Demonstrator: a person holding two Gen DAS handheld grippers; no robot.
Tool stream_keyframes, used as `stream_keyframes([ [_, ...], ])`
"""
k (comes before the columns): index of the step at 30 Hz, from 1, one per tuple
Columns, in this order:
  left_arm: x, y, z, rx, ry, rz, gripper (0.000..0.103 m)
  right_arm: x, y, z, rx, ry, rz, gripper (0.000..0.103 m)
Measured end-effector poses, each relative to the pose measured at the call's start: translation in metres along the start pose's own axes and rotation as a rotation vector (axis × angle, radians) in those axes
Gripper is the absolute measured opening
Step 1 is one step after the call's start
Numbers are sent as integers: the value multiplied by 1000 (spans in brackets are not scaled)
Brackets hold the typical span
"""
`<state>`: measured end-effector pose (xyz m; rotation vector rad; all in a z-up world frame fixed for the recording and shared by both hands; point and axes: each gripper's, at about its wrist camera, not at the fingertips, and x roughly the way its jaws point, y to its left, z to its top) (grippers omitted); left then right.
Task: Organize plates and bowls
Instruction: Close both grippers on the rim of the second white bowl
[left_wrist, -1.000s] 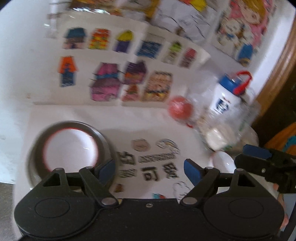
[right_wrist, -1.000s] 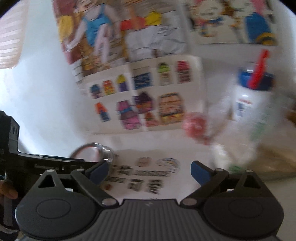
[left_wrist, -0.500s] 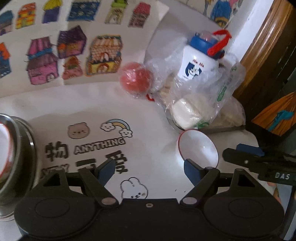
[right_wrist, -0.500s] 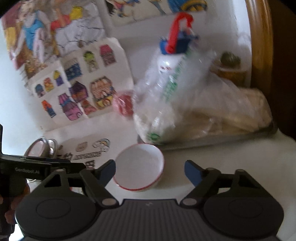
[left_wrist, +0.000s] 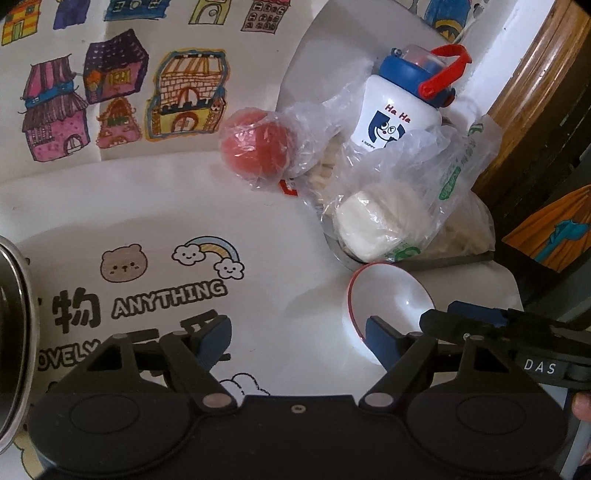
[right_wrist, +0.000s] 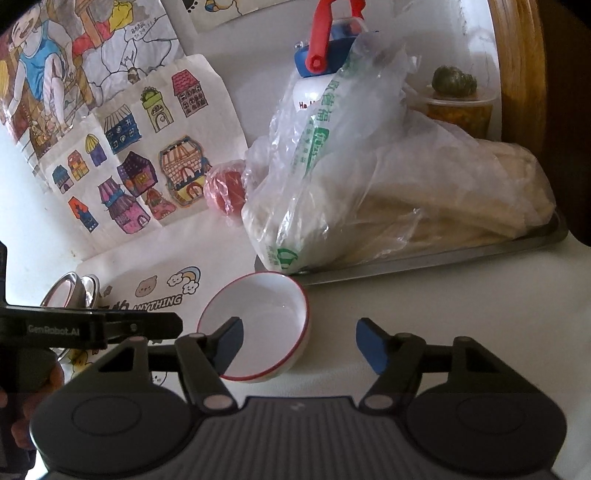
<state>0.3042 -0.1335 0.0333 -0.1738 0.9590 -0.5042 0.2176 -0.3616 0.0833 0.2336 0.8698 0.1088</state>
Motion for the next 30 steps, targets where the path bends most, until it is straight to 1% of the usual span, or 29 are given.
stream_keyframes([
  [30,2,-5,-1,11,-7,-6,82,0,3,-4,2,-2,3,75],
])
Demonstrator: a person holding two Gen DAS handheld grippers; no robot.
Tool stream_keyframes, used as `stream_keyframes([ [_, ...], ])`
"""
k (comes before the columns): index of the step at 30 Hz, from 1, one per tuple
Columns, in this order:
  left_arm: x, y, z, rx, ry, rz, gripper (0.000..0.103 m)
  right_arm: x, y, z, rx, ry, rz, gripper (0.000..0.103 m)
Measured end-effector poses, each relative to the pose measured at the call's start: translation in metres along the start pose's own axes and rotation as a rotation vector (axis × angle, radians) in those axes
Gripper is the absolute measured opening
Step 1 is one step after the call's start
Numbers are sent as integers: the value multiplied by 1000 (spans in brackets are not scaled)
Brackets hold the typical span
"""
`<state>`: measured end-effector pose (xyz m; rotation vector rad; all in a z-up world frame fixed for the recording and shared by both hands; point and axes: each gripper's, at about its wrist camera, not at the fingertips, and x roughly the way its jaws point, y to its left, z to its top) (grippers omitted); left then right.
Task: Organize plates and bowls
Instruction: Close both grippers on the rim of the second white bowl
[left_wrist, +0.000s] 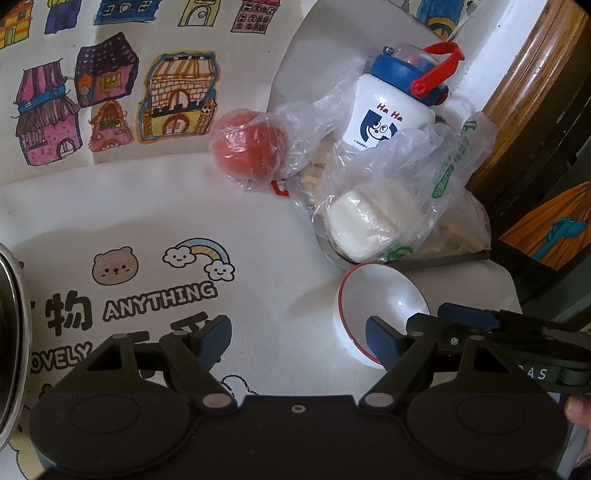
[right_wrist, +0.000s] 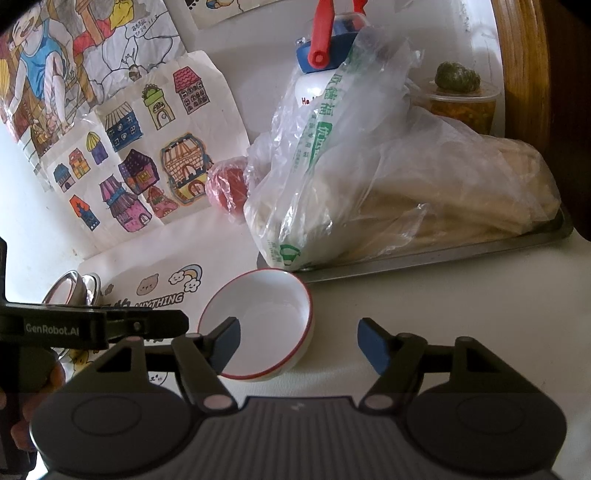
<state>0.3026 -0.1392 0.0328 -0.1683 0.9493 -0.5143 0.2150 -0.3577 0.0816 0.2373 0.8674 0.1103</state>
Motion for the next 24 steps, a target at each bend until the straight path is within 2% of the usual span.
stream_keyframes([
  [2,1,0,0,1,2,-3,81,1,1,-1,-1,3,0,75],
  [5,4,-1,0,-3,13,-11,74,3,2,-2,-4,8,2,70],
  [14,13,-6,2,-5,46,-36,55,8,3,-2,2,19,9,47],
  [17,15,-8,2,-9,54,-55,45,11,4,-3,6,27,15,33],
  [19,15,-10,3,-10,60,-71,34,12,5,-4,2,28,5,25],
  [24,17,-13,5,-19,76,-103,18,12,4,-4,6,24,-1,22],
])
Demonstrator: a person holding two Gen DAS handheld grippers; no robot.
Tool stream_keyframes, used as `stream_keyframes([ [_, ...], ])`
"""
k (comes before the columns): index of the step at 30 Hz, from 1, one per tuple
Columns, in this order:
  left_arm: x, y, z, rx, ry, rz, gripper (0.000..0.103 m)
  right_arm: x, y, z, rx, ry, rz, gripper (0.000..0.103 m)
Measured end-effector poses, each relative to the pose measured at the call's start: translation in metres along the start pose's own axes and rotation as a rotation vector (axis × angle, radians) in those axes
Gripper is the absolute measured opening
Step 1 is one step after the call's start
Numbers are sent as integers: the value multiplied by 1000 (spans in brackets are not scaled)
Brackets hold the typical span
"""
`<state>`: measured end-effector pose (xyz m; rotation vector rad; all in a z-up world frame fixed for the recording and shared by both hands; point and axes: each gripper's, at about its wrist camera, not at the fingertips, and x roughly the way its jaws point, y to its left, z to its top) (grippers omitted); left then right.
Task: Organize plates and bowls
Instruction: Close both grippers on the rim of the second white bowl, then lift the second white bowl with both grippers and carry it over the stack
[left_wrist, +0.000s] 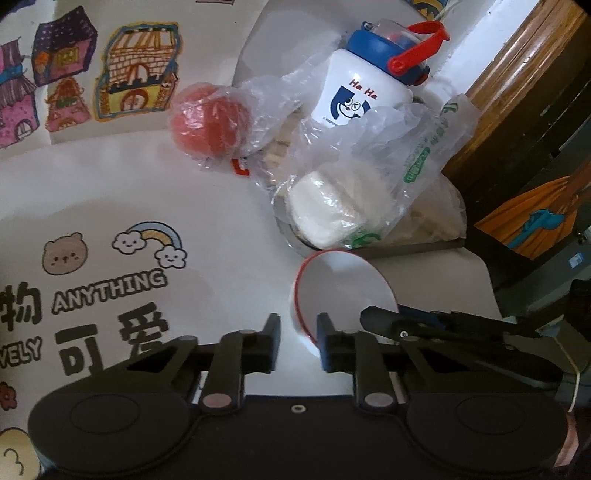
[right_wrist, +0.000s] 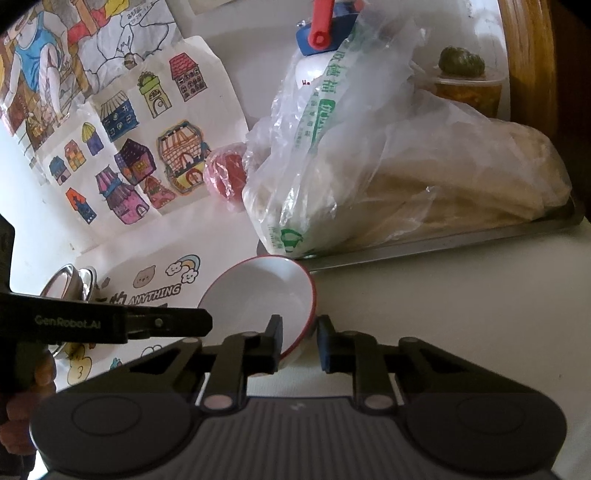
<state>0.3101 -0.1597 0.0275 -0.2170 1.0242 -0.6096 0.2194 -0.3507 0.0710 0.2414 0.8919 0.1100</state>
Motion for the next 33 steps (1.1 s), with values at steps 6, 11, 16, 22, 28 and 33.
stream_keyframes([
  [6,5,-3,2,-8,5,4,14,1,2,0,-6,-5,-13,21],
  [11,4,-6,0,-13,-2,25,12,1,1,-1,15,-18,-17,18],
  [16,0,-2,-2,-33,0,22,10,0,2,0,12,-28,-20,13],
  [22,-11,4,-3,-44,-16,45,8,4,9,0,0,-16,-13,11],
  [28,-23,14,-6,-67,-29,71,7,12,21,2,-12,1,10,10],
  [33,-38,27,-8,-93,-48,83,7,20,33,4,-20,9,38,9],
])
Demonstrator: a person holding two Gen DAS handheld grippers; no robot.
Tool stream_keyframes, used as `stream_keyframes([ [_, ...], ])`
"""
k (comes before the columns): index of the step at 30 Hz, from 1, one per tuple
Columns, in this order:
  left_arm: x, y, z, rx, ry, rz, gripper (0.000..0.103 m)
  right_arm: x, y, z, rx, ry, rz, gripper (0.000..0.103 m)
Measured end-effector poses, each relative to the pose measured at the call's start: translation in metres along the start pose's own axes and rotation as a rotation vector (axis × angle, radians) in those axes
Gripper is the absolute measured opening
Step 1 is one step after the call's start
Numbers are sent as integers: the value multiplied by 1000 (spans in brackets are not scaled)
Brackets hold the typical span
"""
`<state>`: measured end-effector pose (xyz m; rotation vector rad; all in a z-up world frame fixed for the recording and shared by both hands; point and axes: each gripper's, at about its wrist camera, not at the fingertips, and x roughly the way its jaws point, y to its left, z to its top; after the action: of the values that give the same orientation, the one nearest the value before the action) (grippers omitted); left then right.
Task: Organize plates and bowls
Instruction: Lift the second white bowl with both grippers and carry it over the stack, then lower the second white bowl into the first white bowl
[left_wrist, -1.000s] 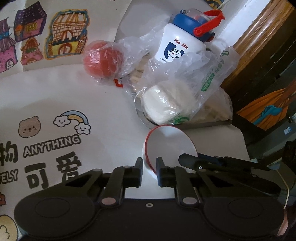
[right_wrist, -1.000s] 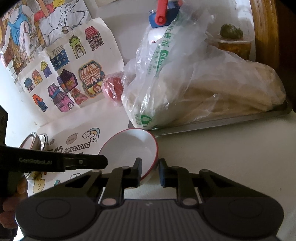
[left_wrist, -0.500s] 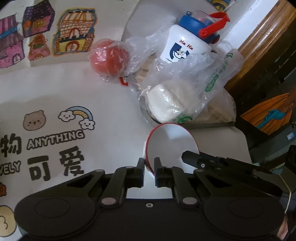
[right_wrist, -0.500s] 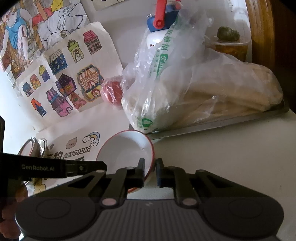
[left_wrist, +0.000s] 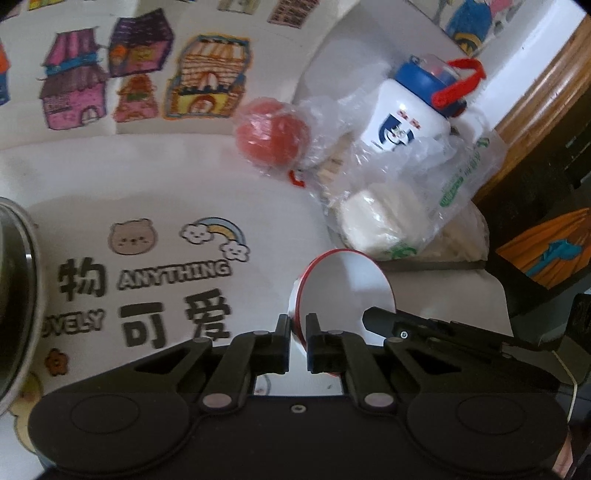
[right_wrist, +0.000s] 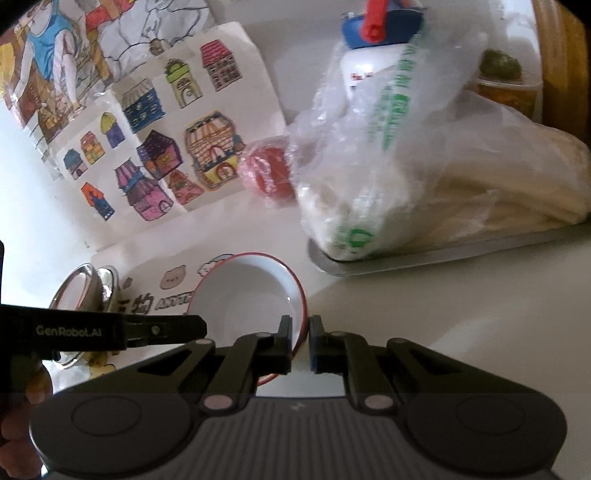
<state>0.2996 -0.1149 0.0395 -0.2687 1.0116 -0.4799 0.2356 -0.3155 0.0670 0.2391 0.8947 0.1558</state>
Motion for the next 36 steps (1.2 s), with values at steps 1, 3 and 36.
stream_keyframes([
  [1,-3,2,0,-4,-6,4,7,2,3,1,-3,2,6,9],
  [3,-11,7,0,-9,-19,14,7,6,10,3,-9,5,19,9],
  [36,-154,150,8,-234,-222,222,6,68,219,42,-283,72,185,9],
])
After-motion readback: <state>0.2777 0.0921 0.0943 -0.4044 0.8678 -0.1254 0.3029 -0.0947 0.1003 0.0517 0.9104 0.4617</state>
